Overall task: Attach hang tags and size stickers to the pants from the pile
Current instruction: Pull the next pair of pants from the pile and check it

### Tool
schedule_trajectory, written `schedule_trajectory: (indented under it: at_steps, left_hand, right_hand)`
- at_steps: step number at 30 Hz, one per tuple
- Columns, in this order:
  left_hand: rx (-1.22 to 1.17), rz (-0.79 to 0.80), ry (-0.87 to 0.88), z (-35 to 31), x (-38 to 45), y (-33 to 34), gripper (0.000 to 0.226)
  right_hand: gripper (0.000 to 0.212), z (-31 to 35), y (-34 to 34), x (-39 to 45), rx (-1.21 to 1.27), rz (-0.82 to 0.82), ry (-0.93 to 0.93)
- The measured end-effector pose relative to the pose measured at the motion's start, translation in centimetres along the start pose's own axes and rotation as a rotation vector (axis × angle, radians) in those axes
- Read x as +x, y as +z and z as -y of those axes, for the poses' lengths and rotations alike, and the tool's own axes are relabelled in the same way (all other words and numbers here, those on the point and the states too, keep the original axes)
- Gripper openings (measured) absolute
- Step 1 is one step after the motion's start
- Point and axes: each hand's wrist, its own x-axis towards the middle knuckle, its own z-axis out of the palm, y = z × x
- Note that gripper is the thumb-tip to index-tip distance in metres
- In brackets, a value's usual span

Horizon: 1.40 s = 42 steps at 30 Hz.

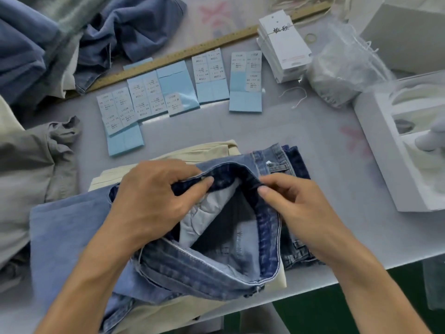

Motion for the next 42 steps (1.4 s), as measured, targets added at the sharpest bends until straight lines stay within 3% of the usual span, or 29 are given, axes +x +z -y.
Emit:
schedule_trajectory:
  at_steps: [3,6,11,14,18,21,23,24,27,29,31,34,37,42]
  left_hand:
    - [0.024,-0.087,0.046,0.7,0.5,-0.5,0.026]
    - [-0.279,0.015,-0.017,1.0,1.0,-0.4,0.01]
    - [-0.678,0.165,-0.184,1.9,1.9,-0.1,0.01]
    - [-0.748,0.19,-0.197,2.4,2.0,-0.2,0.012]
    - [-0.601,0.179,-0.17,2.1,2.5,-0.4,0.019]
    - [-0.523,0.3,-0.177,0.8,2.3,-0.9,0.047]
    - [-0.21,0.396,-0.105,-0.1,1.5,-0.5,0.076]
    - [0.01,0.36,-0.025,-0.3,1.0,-0.2,0.081]
    - [0.429,0.18,0.175,-0.6,0.1,-0.8,0.063]
    - [0.458,0.2,0.072,0.6,-0.1,-2.3,0.053]
    - [0.393,0.231,-0.066,2.1,-0.3,-3.7,0.047]
    - [-0.074,0.261,-0.208,3.8,-0.3,-4.1,0.038]
    - [-0.436,0.305,-0.224,4.7,0.0,-3.8,0.034]
    - [-0.681,0.461,-0.206,6.7,1.3,-3.7,0.039]
  right_hand:
    - [0.017,0.0,0.3,0.3,0.455,0.081,0.109]
    - [0.021,-0.4,1.1,0.1,0.774,0.091,0.213]
    - [0.033,0.1,1.6,0.8,0.904,0.069,0.298]
    - [0.044,-0.1,1.5,1.1,0.877,0.093,0.315]
    - [0.039,-0.1,1.5,0.9,0.703,0.208,0.221]
    - [0.038,0.3,1.7,1.1,0.445,0.233,0.156]
    - [0.028,0.4,2.0,1.7,0.39,0.186,0.129]
    - [0.026,0.2,2.1,2.0,0.381,0.161,0.135]
    - [0.03,0.2,2.1,2.4,0.351,0.176,0.199]
    - [0.029,0.1,1.9,2.5,0.303,0.255,0.205]
    - [0.028,0.4,2.0,2.8,0.313,0.347,0.205]
    - [0.036,1.0,2.8,3.5,0.452,0.448,0.233]
    - [0.041,1.1,3.3,4.4,0.515,0.438,0.265]
    - [0.039,0.7,3.4,5.4,0.495,0.41,0.29]
